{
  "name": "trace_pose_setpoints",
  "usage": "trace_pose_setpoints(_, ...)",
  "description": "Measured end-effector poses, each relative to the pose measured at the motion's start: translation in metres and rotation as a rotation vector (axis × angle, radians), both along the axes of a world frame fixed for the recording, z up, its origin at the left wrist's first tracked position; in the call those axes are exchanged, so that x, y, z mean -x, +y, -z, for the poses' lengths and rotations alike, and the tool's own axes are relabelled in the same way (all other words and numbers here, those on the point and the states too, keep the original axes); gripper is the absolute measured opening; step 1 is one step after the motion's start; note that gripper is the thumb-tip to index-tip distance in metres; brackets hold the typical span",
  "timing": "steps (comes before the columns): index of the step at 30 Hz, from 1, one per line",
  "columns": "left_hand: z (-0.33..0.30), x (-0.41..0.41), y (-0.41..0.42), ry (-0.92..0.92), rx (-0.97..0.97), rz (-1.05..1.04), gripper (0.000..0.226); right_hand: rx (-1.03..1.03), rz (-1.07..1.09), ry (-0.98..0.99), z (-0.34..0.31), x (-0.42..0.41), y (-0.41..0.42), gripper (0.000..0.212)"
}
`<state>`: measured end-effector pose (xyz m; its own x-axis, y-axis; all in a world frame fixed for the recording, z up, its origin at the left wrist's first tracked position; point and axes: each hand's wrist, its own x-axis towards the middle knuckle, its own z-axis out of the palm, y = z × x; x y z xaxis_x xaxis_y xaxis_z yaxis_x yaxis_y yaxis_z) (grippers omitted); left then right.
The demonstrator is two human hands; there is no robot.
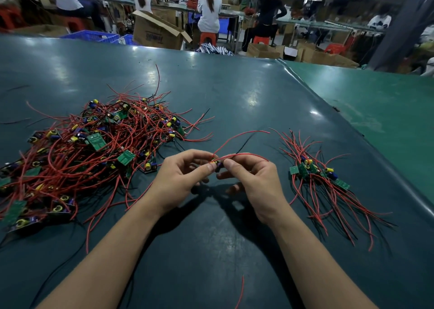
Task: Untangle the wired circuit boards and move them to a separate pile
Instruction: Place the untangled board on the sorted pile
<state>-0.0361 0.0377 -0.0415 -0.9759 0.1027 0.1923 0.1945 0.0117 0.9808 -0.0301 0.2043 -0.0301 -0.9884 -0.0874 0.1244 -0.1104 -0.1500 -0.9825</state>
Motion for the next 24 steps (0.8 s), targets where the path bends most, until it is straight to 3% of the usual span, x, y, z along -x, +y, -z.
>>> trace_pose_setpoints(8, -0.002, 0.0, 0.002, 0.042, -0.088, -0.048, 0.021, 0.057, -0.023, -0.084, 0.003, 0.002, 0.002, 0.007)
trace_pose_setpoints(18, 0.0, 0.0, 0.003, 0.009, -0.07, -0.09, 0.006, 0.013, -0.128, -0.115, 0.001, -0.004, -0.004, 0.014)
trace_pose_setpoints(24, 0.002, 0.005, 0.002, -0.03, -0.096, -0.154, 0.008, 0.063, 0.138, -0.202, -0.024, 0.048, -0.001, 0.012)
